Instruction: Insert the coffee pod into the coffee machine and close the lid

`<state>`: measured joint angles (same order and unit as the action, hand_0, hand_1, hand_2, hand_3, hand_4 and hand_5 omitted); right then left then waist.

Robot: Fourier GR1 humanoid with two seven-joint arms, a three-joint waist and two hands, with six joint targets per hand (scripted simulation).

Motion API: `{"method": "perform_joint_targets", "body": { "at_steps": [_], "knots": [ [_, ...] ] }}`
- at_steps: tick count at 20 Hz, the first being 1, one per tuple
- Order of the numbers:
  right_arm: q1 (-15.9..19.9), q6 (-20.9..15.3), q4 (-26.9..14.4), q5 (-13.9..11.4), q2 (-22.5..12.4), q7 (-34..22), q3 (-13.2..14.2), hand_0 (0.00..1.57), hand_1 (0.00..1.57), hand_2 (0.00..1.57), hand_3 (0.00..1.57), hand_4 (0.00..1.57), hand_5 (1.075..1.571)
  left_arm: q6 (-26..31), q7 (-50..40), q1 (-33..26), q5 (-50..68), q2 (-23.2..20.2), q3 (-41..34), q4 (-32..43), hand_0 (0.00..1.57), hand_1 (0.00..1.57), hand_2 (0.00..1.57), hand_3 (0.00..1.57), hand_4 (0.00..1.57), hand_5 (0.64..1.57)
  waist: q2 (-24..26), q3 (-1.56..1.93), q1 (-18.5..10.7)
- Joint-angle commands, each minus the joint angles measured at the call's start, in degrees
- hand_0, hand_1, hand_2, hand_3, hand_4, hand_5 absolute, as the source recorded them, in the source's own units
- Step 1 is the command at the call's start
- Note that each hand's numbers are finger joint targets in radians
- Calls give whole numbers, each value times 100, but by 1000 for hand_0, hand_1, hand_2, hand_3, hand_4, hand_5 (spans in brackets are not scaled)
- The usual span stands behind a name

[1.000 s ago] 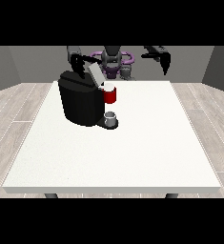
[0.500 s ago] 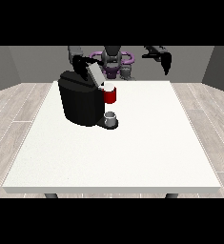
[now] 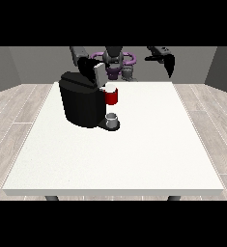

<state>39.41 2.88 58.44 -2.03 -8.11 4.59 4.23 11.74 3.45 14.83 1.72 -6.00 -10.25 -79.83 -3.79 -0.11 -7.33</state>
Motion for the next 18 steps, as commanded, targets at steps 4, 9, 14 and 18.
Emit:
{"method": "perform_joint_targets", "body": {
  "at_steps": [4, 9, 14, 18],
  "knots": [
    [291, 35, -8, -211, 170, -164, -246, 0, 0, 0, 0, 214, 1571, -102, 552, -193, -71, 13, -19, 403, 0, 0, 0, 0, 131, 1571, -56, 10, 91],
    [660, -178, -164, -484, 227, -159, -304, 0, 0, 0, 0, 173, 1571, -84, 127, 27, 35, -64, 25, 244, 0, 0, 0, 0, 148, 1571, -58, 11, -130],
    [892, -57, -130, -605, 251, -434, -385, 0, 0, 0, 0, 110, 1571, -71, 235, 79, 118, -138, -57, 477, 0, 0, 0, 0, 167, 1571, 9, 11, -6],
    [1042, -151, -148, -539, 486, -326, -343, 0, 0, 0, 0, 125, 1571, -191, 581, 269, -30, -89, 35, 442, 0, 0, 0, 0, 0, 1571, -122, 10, 43]
  ]
}}
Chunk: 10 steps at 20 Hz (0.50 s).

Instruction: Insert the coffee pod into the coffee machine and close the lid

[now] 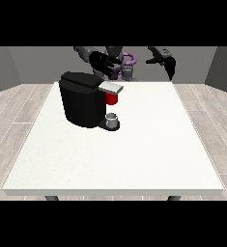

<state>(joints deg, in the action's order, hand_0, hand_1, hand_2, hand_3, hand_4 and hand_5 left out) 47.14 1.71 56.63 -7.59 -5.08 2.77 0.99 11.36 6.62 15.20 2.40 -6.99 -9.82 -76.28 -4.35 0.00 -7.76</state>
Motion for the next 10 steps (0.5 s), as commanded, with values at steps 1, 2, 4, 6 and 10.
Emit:
{"method": "perform_joint_targets", "body": {
  "at_steps": [1, 2, 4, 6, 10],
  "knots": [
    [-110, -60, 152, -40, 390, 86, -197, 0, 0, 0, 0, 126, 1571, -135, -50, 111, -38, 26, 20, 98, 0, 0, 0, 0, 121, 1571, 178, 0, 192],
    [-20, 113, 54, 38, 8, 310, 37, 0, 0, 0, 0, 30, 1571, 334, -95, 45, 240, -294, -101, -170, 0, 0, 0, 0, 196, 1571, 157, 1, -87],
    [-362, 241, 206, 95, 280, 434, -141, 0, 0, 0, 0, 132, 1571, 46, 227, -278, 36, -26, 12, -100, 0, 0, 0, 0, 202, 1571, 310, 0, 96],
    [-683, 453, 469, 191, 466, 487, -331, 0, 0, 0, 0, 259, 1571, -37, 575, -592, -168, 88, 121, 61, 0, 0, 0, 0, 165, 1571, 579, 0, 339],
    [-1612, 148, 808, 1080, 503, 850, -865, 0, 0, 0, 0, 286, 1571, -201, 220, -281, -70, 270, 147, 142, 0, 0, 0, 0, 192, 1571, 863, 3, 506]
  ]
}}
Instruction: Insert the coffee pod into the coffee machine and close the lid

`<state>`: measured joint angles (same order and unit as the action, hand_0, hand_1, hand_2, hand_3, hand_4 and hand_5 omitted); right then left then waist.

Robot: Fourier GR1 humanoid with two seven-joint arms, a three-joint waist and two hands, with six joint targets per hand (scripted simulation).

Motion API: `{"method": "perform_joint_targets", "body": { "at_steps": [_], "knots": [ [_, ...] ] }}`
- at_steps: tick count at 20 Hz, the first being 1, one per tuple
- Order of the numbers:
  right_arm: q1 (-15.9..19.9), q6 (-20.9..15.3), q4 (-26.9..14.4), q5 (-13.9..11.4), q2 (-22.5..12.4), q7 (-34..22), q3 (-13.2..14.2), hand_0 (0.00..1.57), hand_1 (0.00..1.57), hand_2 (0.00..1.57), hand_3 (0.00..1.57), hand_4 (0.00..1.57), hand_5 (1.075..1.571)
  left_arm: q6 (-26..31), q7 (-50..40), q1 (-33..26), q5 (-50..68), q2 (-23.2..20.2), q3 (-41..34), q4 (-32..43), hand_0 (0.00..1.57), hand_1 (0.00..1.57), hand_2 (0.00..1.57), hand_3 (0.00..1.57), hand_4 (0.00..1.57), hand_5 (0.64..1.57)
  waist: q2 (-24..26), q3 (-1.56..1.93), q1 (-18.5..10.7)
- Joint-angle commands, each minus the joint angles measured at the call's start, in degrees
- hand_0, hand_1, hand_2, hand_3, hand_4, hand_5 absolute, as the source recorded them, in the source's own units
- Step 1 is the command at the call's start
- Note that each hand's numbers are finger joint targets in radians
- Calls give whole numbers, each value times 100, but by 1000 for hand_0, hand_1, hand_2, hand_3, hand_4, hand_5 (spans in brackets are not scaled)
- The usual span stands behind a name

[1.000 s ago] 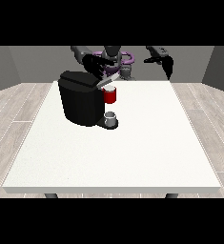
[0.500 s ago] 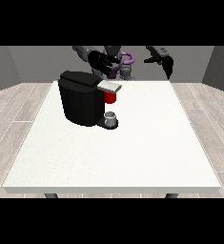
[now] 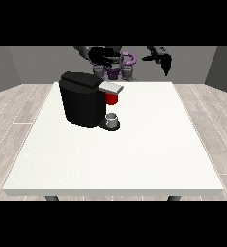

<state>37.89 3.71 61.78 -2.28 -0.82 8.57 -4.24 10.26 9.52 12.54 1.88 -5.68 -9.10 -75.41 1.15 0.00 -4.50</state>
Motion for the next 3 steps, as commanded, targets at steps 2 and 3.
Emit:
{"method": "perform_joint_targets", "body": {
  "at_steps": [2, 3],
  "knots": [
    [-1213, -480, 536, 734, 79, 79, -740, 0, 0, 0, 0, 251, 1571, -71, 213, -198, -21, 2, -97, 320, 0, 0, 0, 0, 192, 1571, 447, 0, 356],
    [-1634, -275, 585, 717, 80, 105, -705, 0, 0, 0, 0, 157, 1571, -21, 227, -486, 11, -88, -175, 257, 0, 0, 0, 0, 192, 1571, 718, 0, 497]
  ]
}}
